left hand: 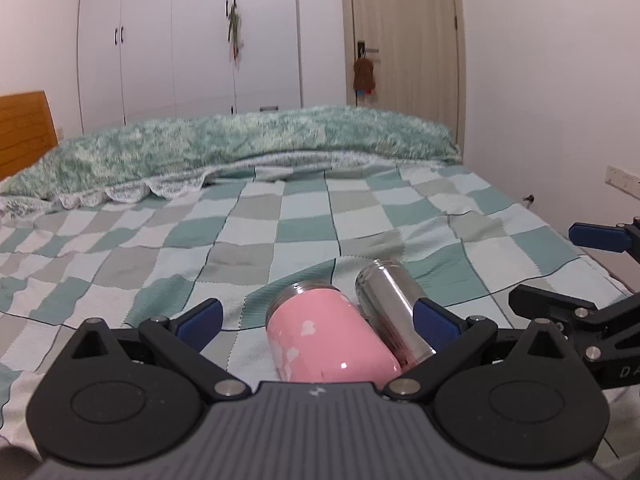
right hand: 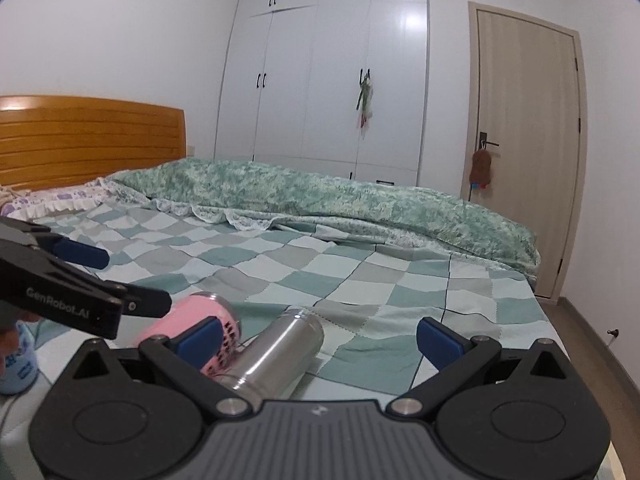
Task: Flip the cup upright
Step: 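Move the left gripper toward the pink cup lying on its side, then close the left gripper around the pink cup's body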
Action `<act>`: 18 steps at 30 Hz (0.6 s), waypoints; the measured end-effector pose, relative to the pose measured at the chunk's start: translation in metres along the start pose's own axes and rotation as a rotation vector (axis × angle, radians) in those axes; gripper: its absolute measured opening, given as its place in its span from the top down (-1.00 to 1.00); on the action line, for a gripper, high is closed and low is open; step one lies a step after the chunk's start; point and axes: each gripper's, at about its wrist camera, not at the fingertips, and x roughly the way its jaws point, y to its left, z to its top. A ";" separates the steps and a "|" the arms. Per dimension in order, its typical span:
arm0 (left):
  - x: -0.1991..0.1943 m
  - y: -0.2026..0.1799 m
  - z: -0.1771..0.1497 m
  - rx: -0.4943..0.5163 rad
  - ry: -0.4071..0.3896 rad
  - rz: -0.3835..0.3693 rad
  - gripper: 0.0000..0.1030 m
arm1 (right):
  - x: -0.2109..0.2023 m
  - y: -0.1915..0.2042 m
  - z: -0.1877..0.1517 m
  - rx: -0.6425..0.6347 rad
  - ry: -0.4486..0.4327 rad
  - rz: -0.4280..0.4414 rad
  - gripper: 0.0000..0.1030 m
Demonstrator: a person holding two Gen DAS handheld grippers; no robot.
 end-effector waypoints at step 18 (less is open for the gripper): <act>0.099 0.036 0.018 -0.035 0.322 -0.139 -1.00 | 0.059 -0.008 -0.004 -0.031 0.117 0.010 -1.00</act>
